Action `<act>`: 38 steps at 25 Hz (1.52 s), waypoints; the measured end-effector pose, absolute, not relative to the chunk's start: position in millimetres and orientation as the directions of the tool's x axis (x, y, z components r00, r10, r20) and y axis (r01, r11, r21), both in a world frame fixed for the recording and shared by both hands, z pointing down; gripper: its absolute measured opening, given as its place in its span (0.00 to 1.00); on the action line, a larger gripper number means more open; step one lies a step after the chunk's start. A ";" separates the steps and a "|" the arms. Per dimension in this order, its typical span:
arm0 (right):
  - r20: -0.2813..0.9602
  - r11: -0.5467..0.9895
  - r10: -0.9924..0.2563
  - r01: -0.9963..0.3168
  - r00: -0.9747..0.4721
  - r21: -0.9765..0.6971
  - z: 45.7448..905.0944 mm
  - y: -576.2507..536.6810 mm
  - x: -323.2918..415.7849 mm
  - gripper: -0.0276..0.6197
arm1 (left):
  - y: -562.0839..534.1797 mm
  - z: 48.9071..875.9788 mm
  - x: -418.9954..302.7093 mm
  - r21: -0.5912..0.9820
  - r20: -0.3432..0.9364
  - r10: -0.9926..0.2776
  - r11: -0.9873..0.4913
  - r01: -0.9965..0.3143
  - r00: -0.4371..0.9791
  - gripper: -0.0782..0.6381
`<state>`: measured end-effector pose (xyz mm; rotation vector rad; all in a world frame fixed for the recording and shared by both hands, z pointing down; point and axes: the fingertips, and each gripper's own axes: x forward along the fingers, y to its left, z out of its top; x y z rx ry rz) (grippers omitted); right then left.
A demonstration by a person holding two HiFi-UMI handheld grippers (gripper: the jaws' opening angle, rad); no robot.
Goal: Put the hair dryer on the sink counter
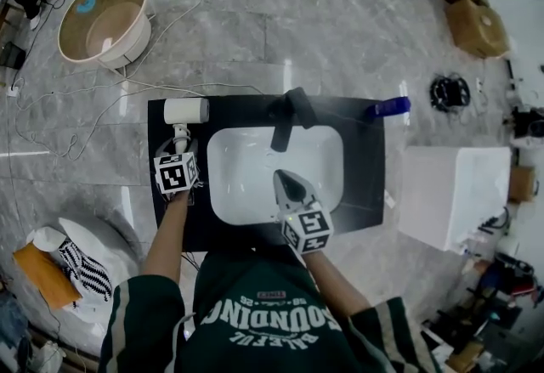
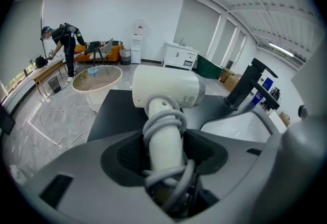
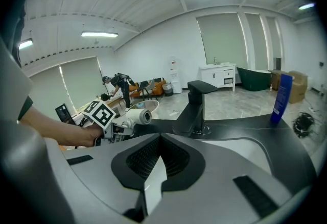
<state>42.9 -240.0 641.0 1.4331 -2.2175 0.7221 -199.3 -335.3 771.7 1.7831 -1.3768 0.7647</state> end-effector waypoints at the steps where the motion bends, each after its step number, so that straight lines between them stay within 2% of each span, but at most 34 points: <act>1: 0.586 0.334 -0.711 -0.920 -0.389 -0.204 642.3 -239.2 45.2 0.04 | -337.2 773.3 -198.8 0.195 0.818 -0.521 -0.145 -0.970 0.243 0.42; 18: 0.578 0.301 -0.727 -0.929 -0.371 -0.217 641.8 -225.4 59.5 0.04 | -342.6 781.0 -197.2 0.164 0.846 -0.492 -0.130 -0.978 0.207 0.44; 22: 0.561 0.310 -0.735 -0.925 -0.380 -0.221 637.2 -225.0 62.6 0.04 | -333.9 770.5 -201.9 0.186 0.831 -0.516 -0.095 -0.978 0.208 0.44; 32: 0.520 0.374 -0.733 -0.898 -0.439 -0.230 614.8 -225.8 62.0 0.04 | -301.9 716.8 -196.8 0.138 0.778 -0.590 -0.176 -0.975 0.216 0.44; 35: 0.497 0.390 -0.743 -0.893 -0.448 -0.223 606.5 -227.6 66.8 0.04 | -290.4 695.6 -188.5 0.132 0.753 -0.617 -0.197 -0.971 0.228 0.38; 38: 0.465 0.396 -0.760 -0.891 -0.455 -0.224 599.7 -230.2 72.1 0.04 | -278.3 673.0 -181.0 0.119 0.725 -0.651 -0.207 -0.971 0.228 0.26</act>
